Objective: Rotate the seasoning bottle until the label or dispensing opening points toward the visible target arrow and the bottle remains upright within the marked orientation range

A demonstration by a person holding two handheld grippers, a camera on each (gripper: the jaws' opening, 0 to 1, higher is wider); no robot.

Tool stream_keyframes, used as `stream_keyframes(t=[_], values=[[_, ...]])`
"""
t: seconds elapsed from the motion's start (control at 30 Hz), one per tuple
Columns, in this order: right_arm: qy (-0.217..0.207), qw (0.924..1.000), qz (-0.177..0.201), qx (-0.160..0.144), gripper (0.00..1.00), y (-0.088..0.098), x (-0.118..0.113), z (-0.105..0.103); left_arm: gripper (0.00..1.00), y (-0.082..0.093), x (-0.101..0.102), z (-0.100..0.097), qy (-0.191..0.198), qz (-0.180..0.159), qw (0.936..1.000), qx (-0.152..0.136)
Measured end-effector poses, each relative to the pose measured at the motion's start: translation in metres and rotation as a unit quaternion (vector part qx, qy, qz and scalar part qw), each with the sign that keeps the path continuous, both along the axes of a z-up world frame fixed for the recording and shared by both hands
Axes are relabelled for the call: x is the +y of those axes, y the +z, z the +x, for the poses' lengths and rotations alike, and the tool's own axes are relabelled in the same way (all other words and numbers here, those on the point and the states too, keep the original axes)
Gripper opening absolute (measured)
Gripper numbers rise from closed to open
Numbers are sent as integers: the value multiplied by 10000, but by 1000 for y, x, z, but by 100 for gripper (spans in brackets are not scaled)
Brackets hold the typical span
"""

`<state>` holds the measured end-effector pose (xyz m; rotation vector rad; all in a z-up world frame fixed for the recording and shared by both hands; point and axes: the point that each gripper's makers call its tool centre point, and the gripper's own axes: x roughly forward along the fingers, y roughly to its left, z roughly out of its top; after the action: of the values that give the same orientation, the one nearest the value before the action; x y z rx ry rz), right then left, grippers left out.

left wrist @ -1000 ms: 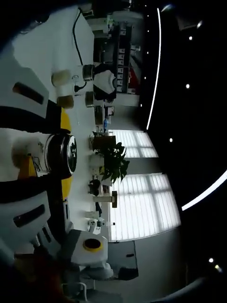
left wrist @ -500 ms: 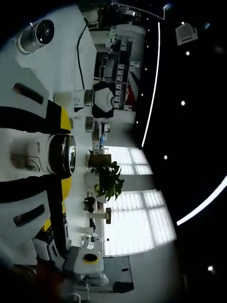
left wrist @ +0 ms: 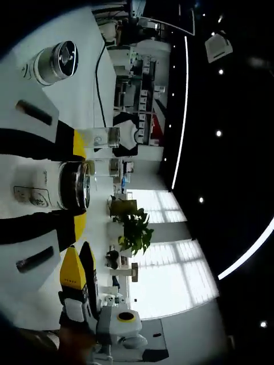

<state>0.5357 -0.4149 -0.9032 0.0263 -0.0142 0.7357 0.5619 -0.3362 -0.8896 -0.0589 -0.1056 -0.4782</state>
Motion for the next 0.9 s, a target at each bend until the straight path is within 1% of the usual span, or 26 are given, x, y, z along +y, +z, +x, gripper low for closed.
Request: stream_keyframes(t=[0.07,0.2,0.3,0.6,0.9], values=[[7,10000,1,-3,33,0,1,0,34,-3,3,1,46,66,10000,2],[-3,10000,-1,-8,33,1,1,0,34,-4,10,3,101,27,9999,-6],[-24,10000,-1,4,33,1,-1,1,34,-6,14,4,167,102,9998,-16],[-94,10000,-9,10,32,1,-5,3,34,-14,29,12,394,84,9992,32],[-130,9999,-32,22,32,0,-7,5,35,-17,36,19,523,156,9985,49]])
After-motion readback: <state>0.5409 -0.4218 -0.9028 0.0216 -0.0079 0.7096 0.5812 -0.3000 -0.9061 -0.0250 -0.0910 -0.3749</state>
